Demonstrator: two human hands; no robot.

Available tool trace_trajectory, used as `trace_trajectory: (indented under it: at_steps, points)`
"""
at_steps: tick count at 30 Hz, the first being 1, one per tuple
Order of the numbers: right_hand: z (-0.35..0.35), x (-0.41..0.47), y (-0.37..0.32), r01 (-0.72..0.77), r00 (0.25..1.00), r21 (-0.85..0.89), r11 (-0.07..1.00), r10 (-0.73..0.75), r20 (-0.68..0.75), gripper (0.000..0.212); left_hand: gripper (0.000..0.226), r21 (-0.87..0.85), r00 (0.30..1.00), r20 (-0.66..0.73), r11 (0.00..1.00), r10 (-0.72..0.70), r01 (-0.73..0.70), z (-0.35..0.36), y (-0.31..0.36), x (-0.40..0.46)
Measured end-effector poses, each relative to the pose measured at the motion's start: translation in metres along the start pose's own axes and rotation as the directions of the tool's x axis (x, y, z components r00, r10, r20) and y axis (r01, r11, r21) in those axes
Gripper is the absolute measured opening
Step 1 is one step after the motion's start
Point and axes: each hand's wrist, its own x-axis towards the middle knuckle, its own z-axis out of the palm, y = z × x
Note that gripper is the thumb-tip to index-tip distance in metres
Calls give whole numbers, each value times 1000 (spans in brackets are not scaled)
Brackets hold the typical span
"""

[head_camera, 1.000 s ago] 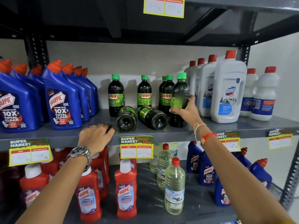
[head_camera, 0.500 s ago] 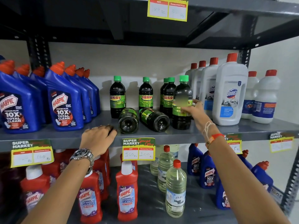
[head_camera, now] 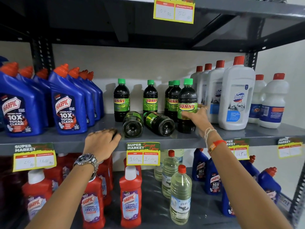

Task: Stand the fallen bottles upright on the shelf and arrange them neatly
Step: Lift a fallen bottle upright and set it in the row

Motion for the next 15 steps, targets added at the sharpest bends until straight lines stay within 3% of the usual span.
trace_trajectory:
  at_steps: [2, 5, 7, 12, 15]
  points:
    - [0, -1, 3, 18, 1000, 17, 1000, -18, 25, 81, 46, 5, 1000, -6, 1000, 1, -1, 0, 0, 0]
    - [7, -10, 5, 150, 979, -344, 927, -188, -80, 97, 45, -1, 1000, -19, 1000, -11, 11, 1, 0, 0]
    - [11, -16, 6, 179, 958, -477, 861, -263, -115, 105, 42, -8, 1000, -18, 1000, -15, 15, 1, 0, -1]
    - [11, -15, -4, 90, 986, -369, 925, -134, -95, 102, 41, -9, 1000, -19, 1000, -23, 23, 1, 1, 0]
    - [13, -15, -5, 102, 988, -340, 935, -136, -76, 86, 43, -11, 999, -31, 1000, -14, 13, 3, -1, 0]
